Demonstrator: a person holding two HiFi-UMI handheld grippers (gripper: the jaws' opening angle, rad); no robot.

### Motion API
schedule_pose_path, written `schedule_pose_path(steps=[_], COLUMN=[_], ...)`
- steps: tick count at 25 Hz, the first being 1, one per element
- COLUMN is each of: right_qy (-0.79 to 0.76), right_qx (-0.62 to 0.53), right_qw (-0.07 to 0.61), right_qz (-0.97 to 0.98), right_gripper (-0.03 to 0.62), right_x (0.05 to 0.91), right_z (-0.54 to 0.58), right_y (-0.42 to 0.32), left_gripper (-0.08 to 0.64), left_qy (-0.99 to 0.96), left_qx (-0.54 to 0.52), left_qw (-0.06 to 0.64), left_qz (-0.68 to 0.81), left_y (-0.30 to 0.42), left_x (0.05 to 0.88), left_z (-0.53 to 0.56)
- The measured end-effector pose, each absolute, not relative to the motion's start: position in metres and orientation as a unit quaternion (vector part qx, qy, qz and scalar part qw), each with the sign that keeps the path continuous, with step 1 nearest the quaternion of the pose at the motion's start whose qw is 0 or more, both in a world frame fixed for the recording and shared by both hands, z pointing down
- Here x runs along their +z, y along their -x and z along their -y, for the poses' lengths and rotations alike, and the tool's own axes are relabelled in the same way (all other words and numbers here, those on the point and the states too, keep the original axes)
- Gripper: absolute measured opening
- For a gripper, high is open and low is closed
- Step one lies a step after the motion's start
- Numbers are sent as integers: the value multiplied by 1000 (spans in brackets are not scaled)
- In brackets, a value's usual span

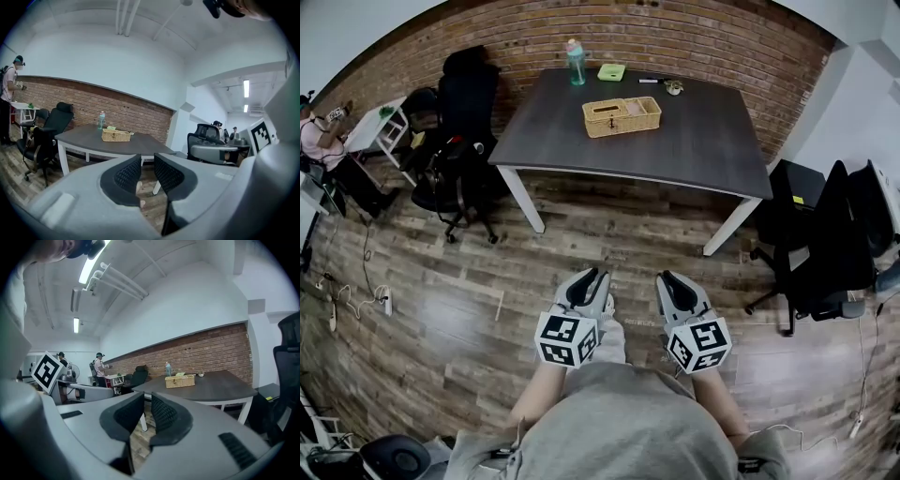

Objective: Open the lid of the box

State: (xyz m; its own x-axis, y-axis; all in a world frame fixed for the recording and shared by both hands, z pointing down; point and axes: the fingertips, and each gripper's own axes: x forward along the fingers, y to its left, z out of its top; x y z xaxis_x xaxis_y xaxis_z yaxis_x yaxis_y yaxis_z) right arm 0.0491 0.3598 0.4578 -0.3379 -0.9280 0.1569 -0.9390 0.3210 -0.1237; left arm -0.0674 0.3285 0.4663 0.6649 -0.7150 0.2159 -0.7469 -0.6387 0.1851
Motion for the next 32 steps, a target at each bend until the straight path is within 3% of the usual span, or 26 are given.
schedule_pose_path(steps=[15,32], right_qy=[-574,-573], right_qx=[102,110], right_qw=[34,41], right_qz=[812,811], right_gripper=[172,182], right_x=[459,444], right_z=[-216,-69], right_y=[-74,-52], left_gripper=[152,152], left_qy=[-905,-904], left_qx=[56,56], left_qw=[133,132], left_qz=[399,404], left_y=[48,72], left_x=[466,451], left_z=[-190,-36])
